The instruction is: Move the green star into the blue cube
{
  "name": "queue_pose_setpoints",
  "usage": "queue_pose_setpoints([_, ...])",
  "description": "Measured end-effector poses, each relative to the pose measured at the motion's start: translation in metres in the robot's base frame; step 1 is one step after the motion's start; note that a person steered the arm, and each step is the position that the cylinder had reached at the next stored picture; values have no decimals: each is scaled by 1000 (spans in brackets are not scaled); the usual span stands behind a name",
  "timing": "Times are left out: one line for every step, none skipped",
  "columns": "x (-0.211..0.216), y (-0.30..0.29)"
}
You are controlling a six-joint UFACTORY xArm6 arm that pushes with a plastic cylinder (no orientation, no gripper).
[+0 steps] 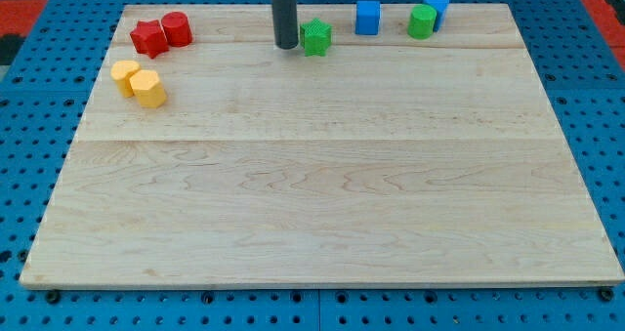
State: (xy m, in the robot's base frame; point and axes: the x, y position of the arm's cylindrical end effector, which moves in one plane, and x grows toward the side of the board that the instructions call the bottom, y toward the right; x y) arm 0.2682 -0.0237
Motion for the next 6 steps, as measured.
queue_pose_setpoints([-1,88])
queue_pose_setpoints([-1,145])
queue_pose_setpoints([11,132])
queue_pose_setpoints([15,121])
queue_pose_setpoints([15,121])
queue_pose_setpoints([14,121])
